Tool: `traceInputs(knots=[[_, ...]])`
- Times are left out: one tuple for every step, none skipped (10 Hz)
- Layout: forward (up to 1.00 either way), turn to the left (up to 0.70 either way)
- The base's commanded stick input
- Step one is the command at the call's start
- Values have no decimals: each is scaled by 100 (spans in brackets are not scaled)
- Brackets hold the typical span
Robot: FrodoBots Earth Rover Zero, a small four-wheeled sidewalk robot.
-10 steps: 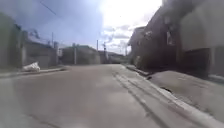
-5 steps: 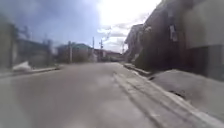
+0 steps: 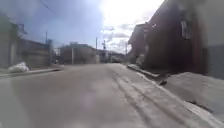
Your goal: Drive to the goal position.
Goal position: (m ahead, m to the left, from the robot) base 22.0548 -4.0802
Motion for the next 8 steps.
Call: traceInputs(knots=[[100,-38],[100,-39],[100,-31],[100,-21],[100,-11],[100,0],[100,0],[100,0]])
